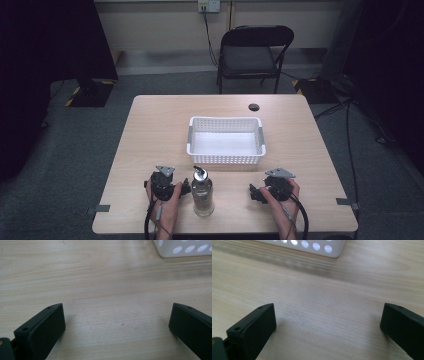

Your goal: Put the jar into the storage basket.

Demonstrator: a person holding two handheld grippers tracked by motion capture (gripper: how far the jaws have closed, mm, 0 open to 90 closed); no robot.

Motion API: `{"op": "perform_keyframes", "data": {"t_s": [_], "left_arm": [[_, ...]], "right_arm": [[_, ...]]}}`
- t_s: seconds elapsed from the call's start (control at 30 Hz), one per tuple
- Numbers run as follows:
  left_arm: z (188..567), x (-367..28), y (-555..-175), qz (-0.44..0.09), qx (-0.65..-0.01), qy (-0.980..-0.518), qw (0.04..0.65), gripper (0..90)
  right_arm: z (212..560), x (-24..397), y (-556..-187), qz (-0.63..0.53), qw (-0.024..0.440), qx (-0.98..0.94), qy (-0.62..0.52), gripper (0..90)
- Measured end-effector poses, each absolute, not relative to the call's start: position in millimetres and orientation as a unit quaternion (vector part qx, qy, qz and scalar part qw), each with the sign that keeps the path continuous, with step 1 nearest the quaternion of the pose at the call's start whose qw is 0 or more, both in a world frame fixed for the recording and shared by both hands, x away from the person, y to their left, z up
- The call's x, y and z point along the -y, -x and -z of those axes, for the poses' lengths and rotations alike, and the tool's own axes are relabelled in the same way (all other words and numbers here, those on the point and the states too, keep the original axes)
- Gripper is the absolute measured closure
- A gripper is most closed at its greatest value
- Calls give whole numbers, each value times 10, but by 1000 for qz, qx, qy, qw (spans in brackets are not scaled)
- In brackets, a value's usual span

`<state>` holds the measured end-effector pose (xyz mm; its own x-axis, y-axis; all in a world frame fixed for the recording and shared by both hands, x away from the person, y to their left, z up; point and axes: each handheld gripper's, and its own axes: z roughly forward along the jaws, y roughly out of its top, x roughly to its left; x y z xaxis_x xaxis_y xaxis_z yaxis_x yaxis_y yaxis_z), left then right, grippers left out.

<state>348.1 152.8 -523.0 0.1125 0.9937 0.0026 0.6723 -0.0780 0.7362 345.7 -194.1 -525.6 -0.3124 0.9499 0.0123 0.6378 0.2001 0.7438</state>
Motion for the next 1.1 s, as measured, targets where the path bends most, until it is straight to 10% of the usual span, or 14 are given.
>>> {"op": "perform_keyframes", "data": {"t_s": [1.1], "left_arm": [[5104,-1710,-3300,-239,-610,-673,343,36]], "right_arm": [[5260,1916,-3460,-322,242,-743,-534,0]]}}
